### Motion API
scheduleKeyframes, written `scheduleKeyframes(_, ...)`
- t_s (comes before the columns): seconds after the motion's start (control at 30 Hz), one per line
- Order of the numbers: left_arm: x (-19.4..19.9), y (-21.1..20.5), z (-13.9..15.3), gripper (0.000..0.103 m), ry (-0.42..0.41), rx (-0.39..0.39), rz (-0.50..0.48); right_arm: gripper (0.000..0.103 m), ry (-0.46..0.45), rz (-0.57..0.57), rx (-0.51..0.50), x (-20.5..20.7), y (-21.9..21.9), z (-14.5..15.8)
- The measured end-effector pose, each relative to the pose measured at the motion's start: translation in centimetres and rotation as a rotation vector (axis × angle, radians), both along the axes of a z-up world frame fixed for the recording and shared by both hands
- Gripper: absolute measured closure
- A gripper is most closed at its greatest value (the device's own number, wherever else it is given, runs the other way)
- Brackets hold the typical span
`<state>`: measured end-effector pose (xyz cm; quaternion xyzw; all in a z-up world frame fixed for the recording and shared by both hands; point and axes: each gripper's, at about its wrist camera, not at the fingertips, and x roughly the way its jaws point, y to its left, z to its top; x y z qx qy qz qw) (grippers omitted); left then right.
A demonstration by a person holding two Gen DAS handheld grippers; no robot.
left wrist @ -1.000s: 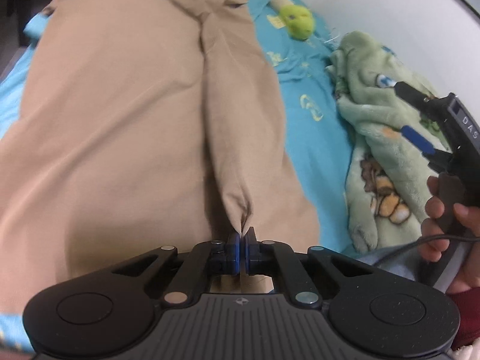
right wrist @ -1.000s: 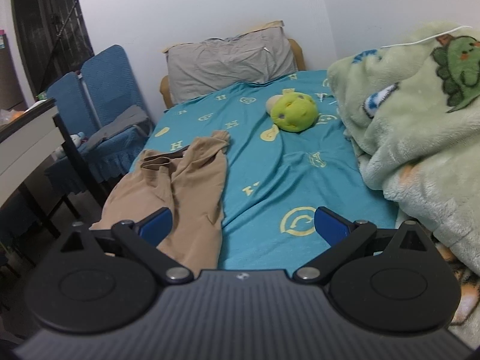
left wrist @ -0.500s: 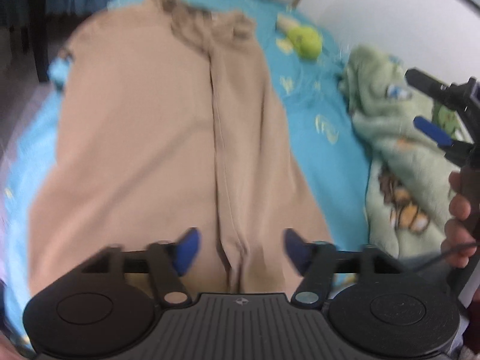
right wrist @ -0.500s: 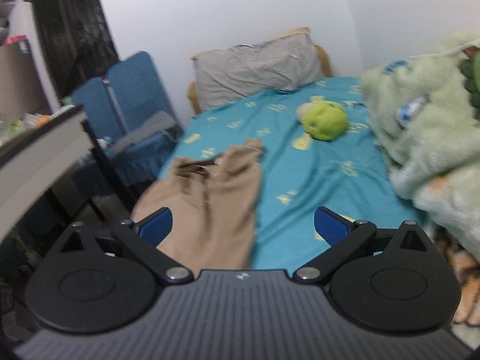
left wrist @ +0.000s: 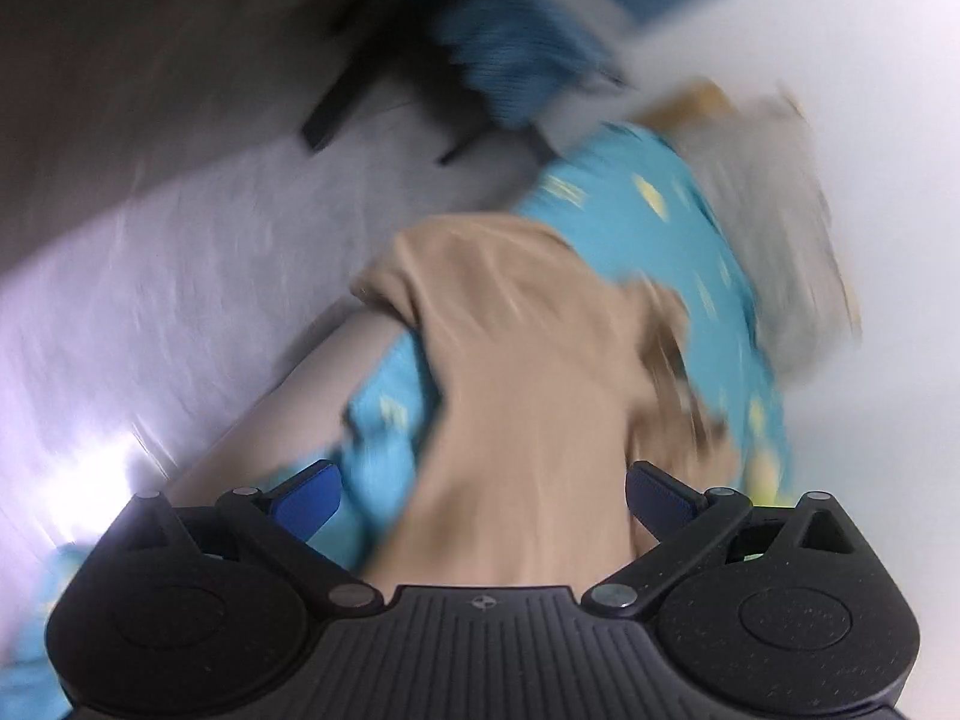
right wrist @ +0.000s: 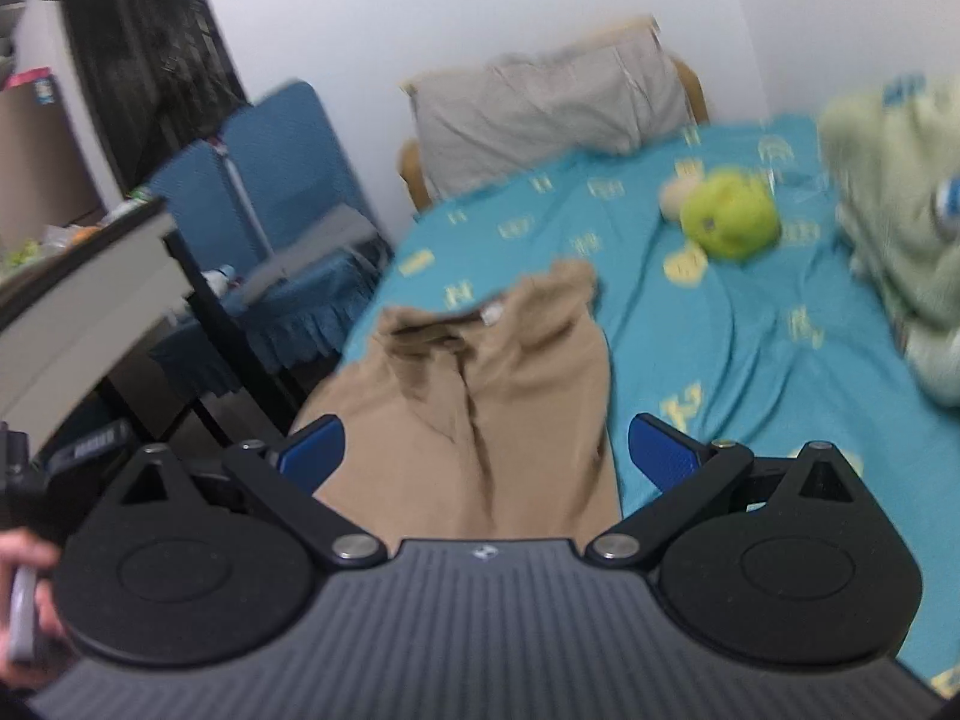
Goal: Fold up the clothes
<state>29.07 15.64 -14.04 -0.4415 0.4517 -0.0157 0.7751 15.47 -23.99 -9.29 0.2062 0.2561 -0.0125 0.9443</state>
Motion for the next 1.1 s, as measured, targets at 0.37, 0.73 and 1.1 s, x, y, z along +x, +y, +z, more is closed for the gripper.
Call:
scheduleKeyframes(0.37,10.1,3.6,-12.9,0.008,0.092,-0.247,0.236,0.0,0.14,-0.013,0.032,6.2,-2.1,-6.2)
scheduleKeyframes(0.73,15.2,1.7,-8.5,0.098,-0.118,0.039,0.116,0.0,0.175,-0.051,0.09,7.5,-3.5,-7.6)
scheduleKeyframes(1.1,10.8,-15.9,9.6,0.098,-0.663,0.76,-0.312,0.0,0.099,-0.117,0.066,5.2,-4.9,-4.4)
